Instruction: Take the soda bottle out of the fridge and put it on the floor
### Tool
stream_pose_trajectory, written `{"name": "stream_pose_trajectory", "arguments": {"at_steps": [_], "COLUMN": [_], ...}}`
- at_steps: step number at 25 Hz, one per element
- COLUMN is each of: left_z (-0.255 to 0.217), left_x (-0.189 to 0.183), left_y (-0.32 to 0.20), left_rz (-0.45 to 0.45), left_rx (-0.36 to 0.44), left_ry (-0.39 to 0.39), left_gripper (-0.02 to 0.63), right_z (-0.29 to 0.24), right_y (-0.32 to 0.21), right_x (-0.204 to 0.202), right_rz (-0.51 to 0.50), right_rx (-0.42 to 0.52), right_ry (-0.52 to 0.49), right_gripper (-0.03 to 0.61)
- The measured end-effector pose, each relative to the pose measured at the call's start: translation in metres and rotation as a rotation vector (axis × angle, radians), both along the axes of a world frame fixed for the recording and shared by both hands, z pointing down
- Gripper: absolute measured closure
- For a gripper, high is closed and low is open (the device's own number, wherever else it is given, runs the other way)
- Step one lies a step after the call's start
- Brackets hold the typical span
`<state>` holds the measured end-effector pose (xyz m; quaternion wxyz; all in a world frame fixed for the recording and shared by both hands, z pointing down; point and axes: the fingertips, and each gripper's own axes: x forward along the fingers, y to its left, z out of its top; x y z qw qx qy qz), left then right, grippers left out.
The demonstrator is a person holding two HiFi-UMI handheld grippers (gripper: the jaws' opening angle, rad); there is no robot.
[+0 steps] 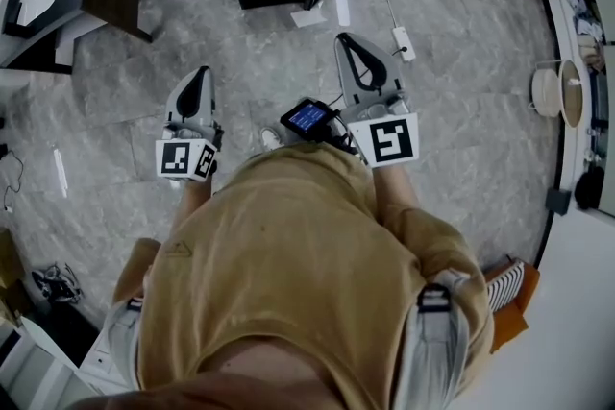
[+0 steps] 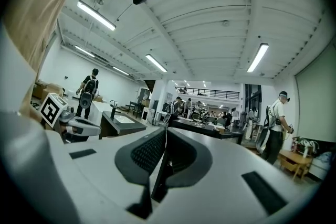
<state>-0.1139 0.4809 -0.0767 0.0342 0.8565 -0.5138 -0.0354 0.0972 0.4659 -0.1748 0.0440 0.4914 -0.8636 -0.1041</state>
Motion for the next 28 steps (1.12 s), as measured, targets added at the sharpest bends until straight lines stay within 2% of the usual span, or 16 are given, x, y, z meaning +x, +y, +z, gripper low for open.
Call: {"name": "stream_pose_trajectory", "arguments": {"at_steps": [7, 13, 20, 28], "left_z": [0.014, 0.017, 0.013, 0.002], "left_x": [0.003, 0.004, 0.034, 0.098], "left_y": [-0.020, -0.068, -0.158, -0.288], "left_rz": [0.019, -0.019, -0.082, -0.153], "left_rx": [-0.039, -0.045, -0.051, -0.068], "left_ry": [0.003, -0.016, -0.053, -0.056], "left_gripper": [0.612, 0.612, 0.612, 0.612], "right_z": [0.003, 0.016, 0.014, 0.016], "right_y": [-0.026, -0.080, -0.191, -0.334], "right_x": [-0.004, -0.003, 0.014, 0.070], "right_rz": [0.000, -0.055, -0.128, -0.210], "right_rx": [-0.005, -0.023, -0.019, -0.057], "right_ry": [0.001, -0.003, -0.046, -0.042], "right_gripper": [0.577, 0.577, 0.577, 0.577]}}
